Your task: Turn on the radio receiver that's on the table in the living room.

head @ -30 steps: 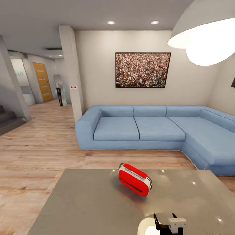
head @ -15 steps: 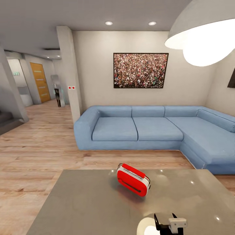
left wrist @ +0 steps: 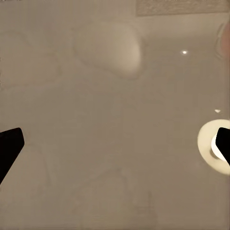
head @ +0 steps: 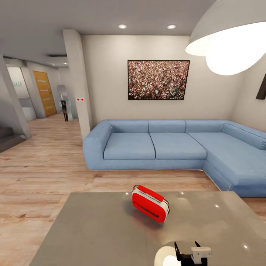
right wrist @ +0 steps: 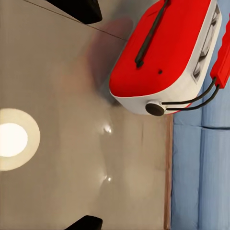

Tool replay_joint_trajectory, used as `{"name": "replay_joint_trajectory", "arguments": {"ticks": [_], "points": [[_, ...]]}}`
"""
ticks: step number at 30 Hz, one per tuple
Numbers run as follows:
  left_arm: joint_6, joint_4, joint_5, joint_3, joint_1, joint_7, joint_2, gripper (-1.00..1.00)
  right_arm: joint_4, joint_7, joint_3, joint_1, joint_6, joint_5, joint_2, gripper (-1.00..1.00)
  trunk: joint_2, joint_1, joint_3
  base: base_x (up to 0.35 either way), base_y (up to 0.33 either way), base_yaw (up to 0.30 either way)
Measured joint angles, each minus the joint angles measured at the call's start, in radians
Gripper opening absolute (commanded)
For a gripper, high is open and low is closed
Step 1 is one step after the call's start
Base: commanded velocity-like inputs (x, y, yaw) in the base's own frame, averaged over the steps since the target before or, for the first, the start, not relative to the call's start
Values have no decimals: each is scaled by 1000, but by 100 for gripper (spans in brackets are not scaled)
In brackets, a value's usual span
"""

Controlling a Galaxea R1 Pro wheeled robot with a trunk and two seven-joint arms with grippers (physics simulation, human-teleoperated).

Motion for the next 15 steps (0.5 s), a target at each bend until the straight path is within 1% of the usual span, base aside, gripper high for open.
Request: {"name": "replay_joint_trajectory", "arguments": {"ticks": [8,11,12,14,15], "points": [[0,0,0,0,0,0,0,100,0,0,-1,0,0,0,-1,100,0,0,0,0,0,0],[10,17,16,17,4,-3,17,100,17,17,-5,17,-17,15,16,100,0,0,0,0,0,0],[10,23,16,23,4,-3,20,100,23,23,-5,23,-22,15,21,100,0,0,0,0,0,0],[9,34,16,34,6,-4,21,100,34,24,-5,34,-34,15,30,100,0,0,0,0,0,0],[8,39,16,33,7,-5,21,100,40,23,-5,40,-39,16,32,100,0,0,0,0,0,0]]}}
